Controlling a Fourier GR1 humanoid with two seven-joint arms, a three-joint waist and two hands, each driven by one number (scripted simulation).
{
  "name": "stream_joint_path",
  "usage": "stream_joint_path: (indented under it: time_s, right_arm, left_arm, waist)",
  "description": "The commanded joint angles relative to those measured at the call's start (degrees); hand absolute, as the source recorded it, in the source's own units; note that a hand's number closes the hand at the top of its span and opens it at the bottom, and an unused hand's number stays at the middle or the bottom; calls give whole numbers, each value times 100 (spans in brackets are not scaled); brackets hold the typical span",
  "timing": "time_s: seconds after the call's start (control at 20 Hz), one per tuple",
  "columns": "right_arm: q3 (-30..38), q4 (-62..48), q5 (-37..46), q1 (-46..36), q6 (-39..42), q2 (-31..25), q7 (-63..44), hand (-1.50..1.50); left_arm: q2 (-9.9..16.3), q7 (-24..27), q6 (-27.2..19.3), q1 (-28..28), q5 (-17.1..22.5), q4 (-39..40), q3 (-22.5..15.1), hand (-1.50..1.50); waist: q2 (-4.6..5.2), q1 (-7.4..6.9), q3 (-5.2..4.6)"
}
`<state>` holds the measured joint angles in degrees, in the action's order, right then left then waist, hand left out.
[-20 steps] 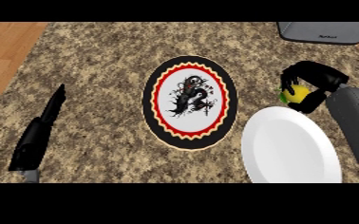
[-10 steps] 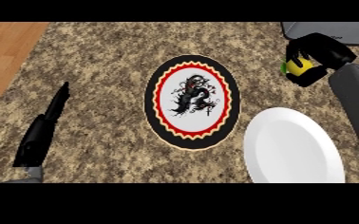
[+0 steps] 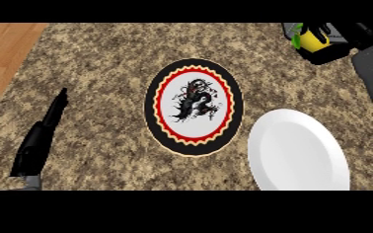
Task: Pick the lemon from the plate and place it in the plate
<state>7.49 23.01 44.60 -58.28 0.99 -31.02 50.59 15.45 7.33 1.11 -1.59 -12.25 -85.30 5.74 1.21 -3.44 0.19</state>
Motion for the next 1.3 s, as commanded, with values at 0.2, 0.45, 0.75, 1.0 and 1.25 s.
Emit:
stream_joint_path:
  time_s: [0.2,0.45,0.75,1.0,1.25]
  right_arm:
    - [112,-74,-447,-421,1099,260,1101,150]
    - [-195,502,-522,-540,1372,1052,542,150]
    - [-370,1212,-746,-833,1921,1639,-643,150]
    - [-851,2028,-569,-231,1821,2442,-1558,150]
    - [-1481,2716,-197,423,1872,2928,-2177,150]
  left_arm:
    - [49,228,-26,-349,-49,-10,113,0]
    - [102,-251,-12,-10,49,-30,285,0]
    - [17,-520,5,-157,17,-283,227,0]
    - [54,-95,86,-597,55,-478,297,0]
    - [-153,66,-122,-476,-132,-157,216,0]
  waist:
    - [-87,169,-15]
    - [-154,342,-21]
    - [-168,366,-22]
    - [-178,384,-21]
    - [-155,400,-22]
